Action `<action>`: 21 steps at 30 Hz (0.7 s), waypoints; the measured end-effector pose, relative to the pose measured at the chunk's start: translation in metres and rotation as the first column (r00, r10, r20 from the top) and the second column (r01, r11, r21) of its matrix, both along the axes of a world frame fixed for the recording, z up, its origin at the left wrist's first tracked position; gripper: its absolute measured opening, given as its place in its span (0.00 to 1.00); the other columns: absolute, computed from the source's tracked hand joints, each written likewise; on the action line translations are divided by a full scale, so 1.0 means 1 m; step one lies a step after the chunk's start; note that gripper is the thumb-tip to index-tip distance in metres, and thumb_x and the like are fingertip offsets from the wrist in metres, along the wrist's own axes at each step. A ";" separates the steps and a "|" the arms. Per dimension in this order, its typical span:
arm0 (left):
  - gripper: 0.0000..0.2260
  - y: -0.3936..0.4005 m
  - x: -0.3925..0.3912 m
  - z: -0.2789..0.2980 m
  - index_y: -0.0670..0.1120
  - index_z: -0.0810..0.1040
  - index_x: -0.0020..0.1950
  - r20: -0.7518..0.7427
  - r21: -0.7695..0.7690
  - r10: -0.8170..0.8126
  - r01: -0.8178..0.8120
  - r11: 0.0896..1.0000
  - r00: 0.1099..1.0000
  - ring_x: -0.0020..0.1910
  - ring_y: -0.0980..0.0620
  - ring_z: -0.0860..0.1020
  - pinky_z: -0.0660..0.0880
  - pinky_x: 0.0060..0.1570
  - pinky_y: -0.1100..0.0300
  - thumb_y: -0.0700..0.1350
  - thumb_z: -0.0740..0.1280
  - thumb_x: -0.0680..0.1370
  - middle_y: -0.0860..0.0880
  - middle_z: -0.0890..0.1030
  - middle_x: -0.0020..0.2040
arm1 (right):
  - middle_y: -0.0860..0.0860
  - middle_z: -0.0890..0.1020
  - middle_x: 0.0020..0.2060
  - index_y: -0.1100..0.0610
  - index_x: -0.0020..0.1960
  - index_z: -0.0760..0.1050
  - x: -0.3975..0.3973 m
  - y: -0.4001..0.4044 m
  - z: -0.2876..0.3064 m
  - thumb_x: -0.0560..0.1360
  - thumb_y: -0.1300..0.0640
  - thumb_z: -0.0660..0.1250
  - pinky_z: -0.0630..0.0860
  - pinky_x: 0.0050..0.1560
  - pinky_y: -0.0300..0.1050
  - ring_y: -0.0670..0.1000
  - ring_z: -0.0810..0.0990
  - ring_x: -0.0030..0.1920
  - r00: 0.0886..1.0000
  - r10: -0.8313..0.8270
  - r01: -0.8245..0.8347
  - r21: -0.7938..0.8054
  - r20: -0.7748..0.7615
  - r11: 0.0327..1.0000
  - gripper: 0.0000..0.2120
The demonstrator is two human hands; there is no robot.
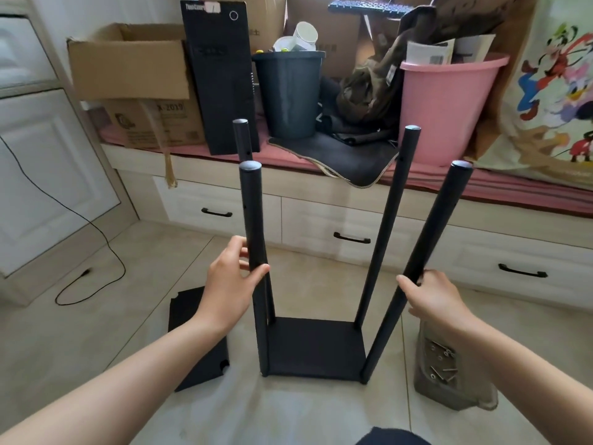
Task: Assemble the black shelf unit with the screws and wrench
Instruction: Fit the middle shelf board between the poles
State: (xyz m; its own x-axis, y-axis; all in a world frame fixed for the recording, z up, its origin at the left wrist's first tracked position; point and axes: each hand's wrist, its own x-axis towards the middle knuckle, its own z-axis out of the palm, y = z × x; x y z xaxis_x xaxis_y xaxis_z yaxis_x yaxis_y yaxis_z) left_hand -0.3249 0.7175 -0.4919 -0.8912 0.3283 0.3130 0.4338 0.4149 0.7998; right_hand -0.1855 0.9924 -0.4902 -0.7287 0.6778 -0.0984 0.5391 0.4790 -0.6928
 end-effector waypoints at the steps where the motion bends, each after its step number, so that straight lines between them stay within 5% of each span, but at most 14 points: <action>1: 0.11 -0.001 0.000 -0.001 0.51 0.75 0.54 0.010 0.004 -0.002 0.002 1.000 1.000 0.49 0.60 0.79 0.73 0.40 0.75 0.42 0.74 0.77 0.56 0.80 0.49 | 0.59 0.81 0.45 0.61 0.49 0.73 0.002 -0.004 0.003 0.81 0.51 0.63 0.82 0.42 0.49 0.54 0.82 0.41 0.998 0.005 -0.001 -0.061 0.068 0.998 0.13; 6: 0.08 -0.016 -0.002 -0.009 0.56 0.77 0.54 0.090 0.022 -0.025 0.024 0.999 0.996 0.50 0.67 0.78 0.72 0.42 0.73 0.46 0.72 0.78 0.59 0.81 0.49 | 0.55 0.82 0.45 0.59 0.55 0.74 0.006 -0.037 -0.002 0.79 0.44 0.64 0.81 0.34 0.41 0.51 0.83 0.39 0.864 0.201 -0.141 -0.162 0.462 0.977 0.17; 14: 0.02 -0.070 -0.018 -0.068 0.50 0.81 0.49 0.291 -0.044 0.144 -0.137 0.990 0.946 0.46 0.51 0.81 0.81 0.52 0.48 0.43 0.71 0.79 0.52 0.83 0.45 | 0.54 0.82 0.51 0.59 0.55 0.77 -0.061 -0.123 -0.044 0.80 0.51 0.61 0.78 0.53 0.47 0.53 0.80 0.50 0.680 0.523 -0.521 -0.164 0.514 0.838 0.13; 17: 0.02 -0.095 -0.027 -0.099 0.49 0.81 0.49 0.346 -0.123 0.228 -0.197 0.973 0.910 0.47 0.50 0.81 0.80 0.51 0.51 0.43 0.69 0.80 0.51 0.82 0.44 | 0.52 0.73 0.32 0.57 0.35 0.70 -0.087 -0.161 -0.068 0.79 0.55 0.60 0.67 0.33 0.42 0.51 0.71 0.32 0.635 0.593 -0.563 -0.230 0.496 0.794 0.14; 21: 0.03 -0.128 -0.041 -0.145 0.50 0.80 0.50 0.427 -0.246 0.345 -0.260 0.934 0.836 0.47 0.51 0.80 0.72 0.41 0.62 0.43 0.67 0.81 0.52 0.82 0.45 | 0.56 0.75 0.40 0.62 0.48 0.75 -0.125 -0.205 -0.113 0.81 0.58 0.59 0.72 0.40 0.40 0.50 0.74 0.39 0.592 0.663 -0.574 -0.337 0.458 0.746 0.10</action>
State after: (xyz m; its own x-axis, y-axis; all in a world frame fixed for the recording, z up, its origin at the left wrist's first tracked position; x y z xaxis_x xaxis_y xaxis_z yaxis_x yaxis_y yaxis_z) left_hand -0.3662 0.5897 -0.6373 -0.9816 0.0288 -0.1885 -0.1317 0.6125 0.7794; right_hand -0.3102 0.7872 -0.6034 -0.7651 0.0289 -0.6432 0.4358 0.7587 -0.4842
